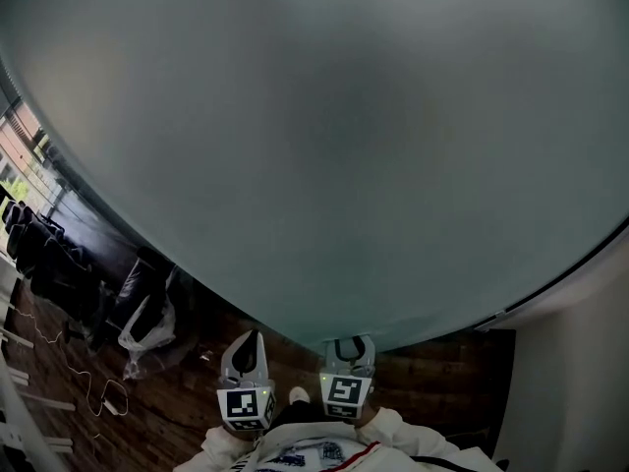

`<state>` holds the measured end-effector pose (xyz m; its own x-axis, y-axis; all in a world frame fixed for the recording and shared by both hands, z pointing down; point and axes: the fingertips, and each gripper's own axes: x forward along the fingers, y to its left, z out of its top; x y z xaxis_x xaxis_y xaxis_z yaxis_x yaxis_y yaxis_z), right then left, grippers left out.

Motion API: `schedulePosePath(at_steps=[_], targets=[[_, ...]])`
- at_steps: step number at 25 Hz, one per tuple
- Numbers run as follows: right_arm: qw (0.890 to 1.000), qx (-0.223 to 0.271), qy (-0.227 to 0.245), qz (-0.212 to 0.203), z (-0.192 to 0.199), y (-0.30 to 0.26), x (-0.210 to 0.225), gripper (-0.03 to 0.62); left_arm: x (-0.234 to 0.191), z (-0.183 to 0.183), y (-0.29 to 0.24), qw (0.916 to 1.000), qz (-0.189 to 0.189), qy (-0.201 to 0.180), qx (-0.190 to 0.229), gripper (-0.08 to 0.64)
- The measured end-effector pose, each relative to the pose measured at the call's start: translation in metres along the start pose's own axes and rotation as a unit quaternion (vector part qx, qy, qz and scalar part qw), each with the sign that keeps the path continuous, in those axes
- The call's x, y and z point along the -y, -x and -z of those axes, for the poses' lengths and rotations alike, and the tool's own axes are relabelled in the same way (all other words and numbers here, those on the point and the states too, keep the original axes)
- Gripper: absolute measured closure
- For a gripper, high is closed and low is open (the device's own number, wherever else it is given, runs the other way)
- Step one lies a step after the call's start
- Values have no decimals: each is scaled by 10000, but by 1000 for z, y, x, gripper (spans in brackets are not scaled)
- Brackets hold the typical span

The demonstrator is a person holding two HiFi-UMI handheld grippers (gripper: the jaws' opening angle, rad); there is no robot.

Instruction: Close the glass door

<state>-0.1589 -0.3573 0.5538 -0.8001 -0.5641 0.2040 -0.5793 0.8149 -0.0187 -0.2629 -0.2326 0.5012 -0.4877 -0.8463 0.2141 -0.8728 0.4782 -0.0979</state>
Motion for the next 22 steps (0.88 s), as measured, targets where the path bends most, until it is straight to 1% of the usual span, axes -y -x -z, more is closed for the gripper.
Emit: schedulePosePath(at_steps=[7, 10, 14, 18, 22], targets=[[9999, 63, -19, 97, -8, -21, 1, 474, -6, 4, -29, 9997, 232, 63, -26, 557], [9997, 17, -39, 243, -8, -28, 5, 474, -8, 4, -50, 9990, 443, 104, -13, 557], [9991, -106, -107, 395, -7, -42, 9, 474, -14, -7, -80, 9971, 745, 5, 177, 557], [9982, -138, -150, 566, -7, -56, 15, 474, -12, -17, -114, 9925, 1184, 57, 291, 557], [9967, -53, -189, 791, -12, -63, 25, 474, -8, -29, -135, 9884, 1480, 70, 325, 557]])
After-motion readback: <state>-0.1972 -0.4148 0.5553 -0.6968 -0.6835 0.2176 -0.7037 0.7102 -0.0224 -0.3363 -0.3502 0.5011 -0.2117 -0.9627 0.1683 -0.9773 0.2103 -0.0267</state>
